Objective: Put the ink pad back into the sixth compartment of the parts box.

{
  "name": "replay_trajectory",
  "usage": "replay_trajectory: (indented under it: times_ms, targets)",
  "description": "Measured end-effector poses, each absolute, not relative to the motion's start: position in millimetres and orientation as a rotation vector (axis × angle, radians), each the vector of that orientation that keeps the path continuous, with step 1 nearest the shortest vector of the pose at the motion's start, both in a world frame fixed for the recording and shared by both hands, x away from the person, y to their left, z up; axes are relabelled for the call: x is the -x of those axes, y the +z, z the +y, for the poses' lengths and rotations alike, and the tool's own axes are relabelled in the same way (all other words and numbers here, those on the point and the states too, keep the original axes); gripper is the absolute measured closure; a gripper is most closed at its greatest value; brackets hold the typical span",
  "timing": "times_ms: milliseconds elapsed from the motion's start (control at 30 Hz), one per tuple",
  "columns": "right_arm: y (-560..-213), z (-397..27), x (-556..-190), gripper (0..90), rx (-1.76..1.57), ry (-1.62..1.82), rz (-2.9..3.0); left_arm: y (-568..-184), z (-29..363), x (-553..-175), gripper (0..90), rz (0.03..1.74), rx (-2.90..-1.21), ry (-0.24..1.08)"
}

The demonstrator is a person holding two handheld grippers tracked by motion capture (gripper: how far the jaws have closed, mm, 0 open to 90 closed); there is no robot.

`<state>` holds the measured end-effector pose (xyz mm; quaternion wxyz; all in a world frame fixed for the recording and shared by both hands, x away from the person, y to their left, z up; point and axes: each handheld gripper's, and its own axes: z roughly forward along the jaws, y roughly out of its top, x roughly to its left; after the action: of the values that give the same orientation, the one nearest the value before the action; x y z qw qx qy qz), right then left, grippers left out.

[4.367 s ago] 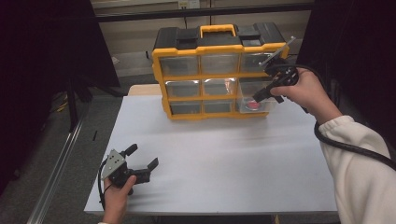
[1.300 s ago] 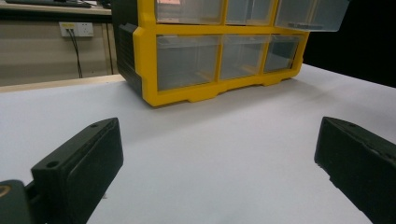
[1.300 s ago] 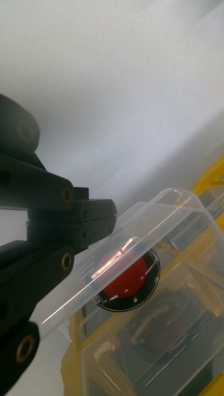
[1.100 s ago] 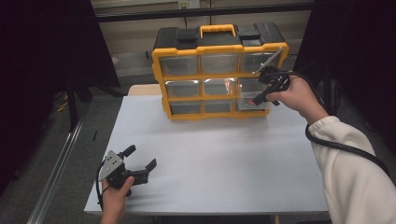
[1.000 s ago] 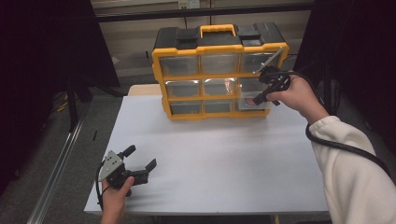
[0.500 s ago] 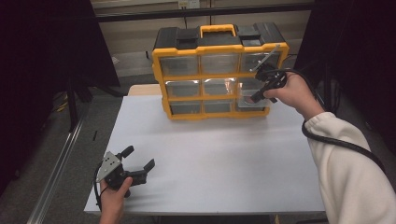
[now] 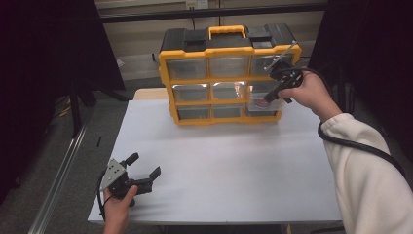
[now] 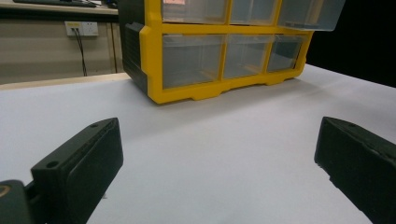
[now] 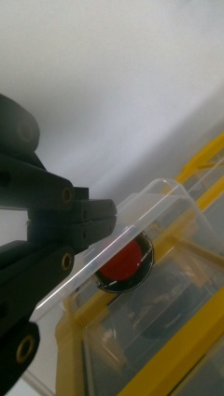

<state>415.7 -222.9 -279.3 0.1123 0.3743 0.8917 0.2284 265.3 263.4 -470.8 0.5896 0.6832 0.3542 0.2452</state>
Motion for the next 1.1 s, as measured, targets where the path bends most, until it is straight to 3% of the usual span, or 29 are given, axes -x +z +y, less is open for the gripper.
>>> replay_trajectory:
  times_ms: [1100]
  targets:
    - [-289.3, -223.3, -418.0, 90.0, -1.110, 0.659, 2.611, -469.9, 260.4, -269.1, 1.2, 0.805, -1.598, 0.561]
